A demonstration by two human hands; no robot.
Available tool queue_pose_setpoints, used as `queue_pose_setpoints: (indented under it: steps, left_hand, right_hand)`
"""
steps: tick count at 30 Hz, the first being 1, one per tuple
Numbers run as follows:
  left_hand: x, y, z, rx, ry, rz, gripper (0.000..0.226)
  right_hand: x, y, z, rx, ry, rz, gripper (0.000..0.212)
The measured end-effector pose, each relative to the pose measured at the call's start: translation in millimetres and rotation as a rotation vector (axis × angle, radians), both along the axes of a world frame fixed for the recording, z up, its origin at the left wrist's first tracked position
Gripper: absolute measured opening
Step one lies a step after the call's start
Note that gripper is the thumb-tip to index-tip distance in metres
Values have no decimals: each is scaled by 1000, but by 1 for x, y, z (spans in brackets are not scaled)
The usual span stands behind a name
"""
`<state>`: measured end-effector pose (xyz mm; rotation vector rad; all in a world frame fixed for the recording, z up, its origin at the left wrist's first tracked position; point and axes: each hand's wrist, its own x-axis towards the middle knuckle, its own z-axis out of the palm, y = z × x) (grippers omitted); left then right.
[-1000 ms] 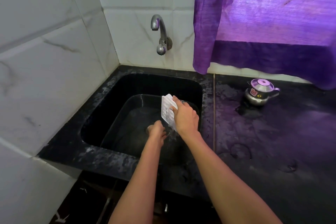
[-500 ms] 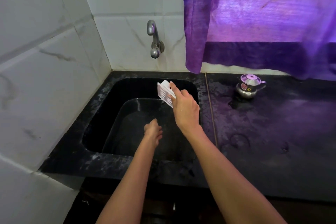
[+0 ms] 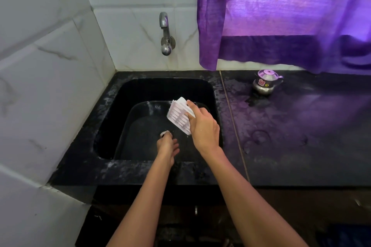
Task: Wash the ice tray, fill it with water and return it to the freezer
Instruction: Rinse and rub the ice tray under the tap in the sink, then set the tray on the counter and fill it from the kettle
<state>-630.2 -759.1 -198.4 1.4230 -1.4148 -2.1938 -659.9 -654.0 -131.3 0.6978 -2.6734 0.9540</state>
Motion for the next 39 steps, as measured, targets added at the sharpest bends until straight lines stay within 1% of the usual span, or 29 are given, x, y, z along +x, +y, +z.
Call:
queue_pose_setpoints:
  steps: [3, 5, 8, 10, 13, 15, 18, 20, 21, 24, 27, 30, 33, 35, 39]
  left_hand:
    - [5, 1, 1, 13, 8, 2, 40]
    - [6, 1, 4, 17, 18, 13, 39]
    - [6, 1, 6, 18, 36, 35, 34]
    - [6, 3, 8, 12, 26, 43, 30]
    - [1, 7, 9, 6, 25, 79, 26]
    - [-3, 12, 14, -14, 33, 101, 28]
    - [-13, 20, 20, -41, 21, 154, 36]
    - [-23, 28, 24, -68, 30, 185, 29]
    - [-29, 34, 27, -82, 26, 208, 29]
    - [-47, 50, 40, -196, -54, 241, 36]
    - [-65, 71, 50, -359, -95, 197, 42]
    - [-83, 101, 59, -494, -79, 116, 55]
    - [-104, 132, 55, -537, -46, 34, 49]
    - [-116, 155, 49, -535, -35, -3, 42]
    - [-130, 193, 43, -524, -70, 14, 33]
  right_hand:
    - [7, 3, 0, 34, 11, 8, 48]
    - [10, 6, -2, -11, 10, -10, 47]
    - [10, 7, -5, 6, 18, -10, 47]
    - [7, 12, -8, -38, -4, -16, 48]
    - [1, 18, -11, -36, -4, -6, 49]
    - [-6, 25, -16, -107, -10, -15, 48]
    - [-23, 37, -16, -117, -39, -12, 43]
    - [-35, 48, -17, -234, -84, -28, 40]
    - [-41, 55, -15, -305, -107, -44, 39]
    - [-68, 79, -8, -538, -213, -133, 36]
    - [-105, 115, 2, -733, -389, -265, 30]
    - [-137, 159, 1, -847, -515, -376, 24]
    - [-163, 205, -14, -864, -611, -462, 16]
    - [-177, 232, -23, -847, -670, -491, 15]
    - [-199, 271, -40, -706, -671, -500, 21]
